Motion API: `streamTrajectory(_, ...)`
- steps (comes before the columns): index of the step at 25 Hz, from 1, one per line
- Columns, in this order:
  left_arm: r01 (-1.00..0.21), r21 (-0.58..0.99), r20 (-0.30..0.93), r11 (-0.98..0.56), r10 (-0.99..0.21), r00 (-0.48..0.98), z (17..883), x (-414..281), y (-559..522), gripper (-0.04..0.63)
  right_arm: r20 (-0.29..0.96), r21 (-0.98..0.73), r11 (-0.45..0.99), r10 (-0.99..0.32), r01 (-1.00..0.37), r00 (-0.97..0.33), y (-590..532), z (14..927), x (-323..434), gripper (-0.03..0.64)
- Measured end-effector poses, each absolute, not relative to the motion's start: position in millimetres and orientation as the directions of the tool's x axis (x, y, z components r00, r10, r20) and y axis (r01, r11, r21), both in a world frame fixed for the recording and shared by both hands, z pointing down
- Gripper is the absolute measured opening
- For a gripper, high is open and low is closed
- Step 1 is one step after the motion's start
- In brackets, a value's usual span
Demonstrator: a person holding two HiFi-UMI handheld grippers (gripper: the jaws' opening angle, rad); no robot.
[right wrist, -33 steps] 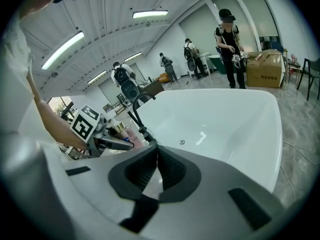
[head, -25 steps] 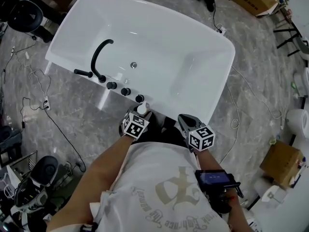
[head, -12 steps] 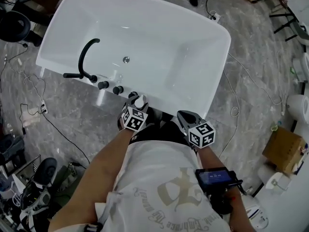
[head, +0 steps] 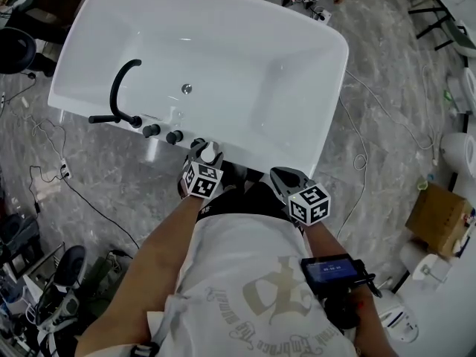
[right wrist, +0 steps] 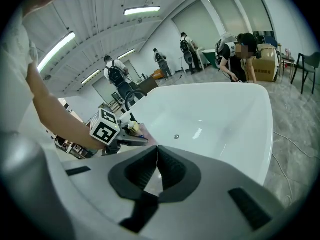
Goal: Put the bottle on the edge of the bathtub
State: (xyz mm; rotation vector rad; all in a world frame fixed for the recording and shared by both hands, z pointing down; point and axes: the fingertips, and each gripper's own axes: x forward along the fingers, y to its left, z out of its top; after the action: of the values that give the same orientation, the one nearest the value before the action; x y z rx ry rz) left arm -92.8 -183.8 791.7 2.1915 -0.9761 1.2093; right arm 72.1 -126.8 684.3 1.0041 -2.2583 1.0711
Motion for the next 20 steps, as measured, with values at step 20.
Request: streamTrajectory(20, -0.768, 0.07, 0.854, -0.637, -0.36, 0.376, 788.5, -104.9, -165.1, 0.265, 0.647, -0.459, 0.463, -0.411, -0.758, -0.642, -120.6, 682.5, 61.7, 0.006)
